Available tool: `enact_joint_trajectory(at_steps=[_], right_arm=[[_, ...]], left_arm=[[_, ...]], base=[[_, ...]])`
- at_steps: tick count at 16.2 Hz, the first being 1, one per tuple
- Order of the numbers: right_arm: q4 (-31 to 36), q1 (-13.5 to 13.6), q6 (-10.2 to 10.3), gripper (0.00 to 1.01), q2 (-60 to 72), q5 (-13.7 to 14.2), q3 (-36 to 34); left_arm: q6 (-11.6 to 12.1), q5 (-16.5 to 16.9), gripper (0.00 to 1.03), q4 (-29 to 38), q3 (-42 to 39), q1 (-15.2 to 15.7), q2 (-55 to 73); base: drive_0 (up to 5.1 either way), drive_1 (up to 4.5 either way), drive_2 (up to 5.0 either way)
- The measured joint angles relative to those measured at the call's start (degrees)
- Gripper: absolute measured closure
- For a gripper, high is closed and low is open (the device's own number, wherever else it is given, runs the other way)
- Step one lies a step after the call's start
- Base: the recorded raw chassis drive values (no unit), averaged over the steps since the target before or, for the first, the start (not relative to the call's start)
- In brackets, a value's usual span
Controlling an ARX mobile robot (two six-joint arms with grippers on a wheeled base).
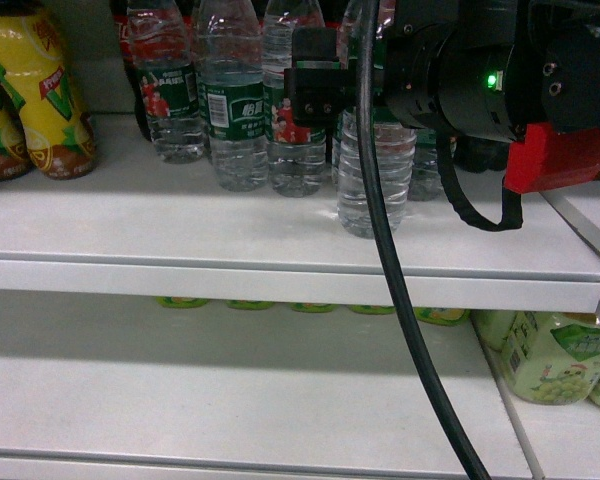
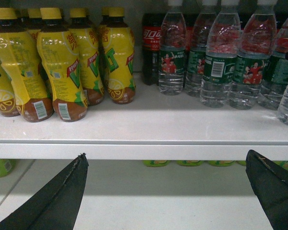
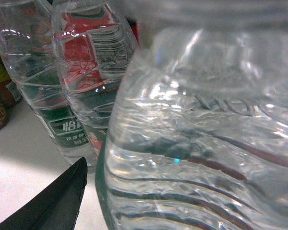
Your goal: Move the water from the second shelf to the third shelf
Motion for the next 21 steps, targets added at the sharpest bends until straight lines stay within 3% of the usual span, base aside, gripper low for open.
enact_joint_trajectory(at_steps=[2,3,4,5,10,15,19,21], right_arm=[[-0.2,0.0,0.1,0.03,0.4,0.8,0.2],[-0.3,0.2,0.5,0.21,0.6,1.5,0.4],[-0.2,0.5,0.4,0.5,0.6,2.3,0.4],[-0.1,0.8,0.5,0.57,-0.7,1.7,-1.0],[-0.4,0.8,1.9,0.58,-5.6,0.9,-6.5],[-1.2,0.7,0.3,0.58,-25.3,0.1,-26.8],[-7.8,-3.4,-0.1,0.58,-43.8,-2.0,-37.2],[-13.8,-8.0,0.0,0.58,-54.5,-3.6,-41.0]], left_arm=[[0.0,0.0,0.05,0.0,0.0,0.0,0.0],[0.0,0.0,0.05,0.0,0.0,0.0,0.0],[0.0,0.0,0.05,0.0,0.0,0.0,0.0],[0.0,0.0,0.05,0.0,0.0,0.0,0.0],[0.0,0.0,0.05,0.0,0.0,0.0,0.0],[0.0,0.0,0.05,0.0,0.0,0.0,0.0],[0.0,0.0,0.05,0.0,0.0,0.0,0.0],[0.0,0.0,0.05,0.0,0.0,0.0,0.0]], base=[[0.0,0.0,0.0],[0.0,0.0,0.0],[0.0,0.0,0.0],[0.0,0.0,0.0],[0.0,0.0,0.0],[0.0,0.0,0.0],[0.0,0.0,0.0],[0.0,0.0,0.0]])
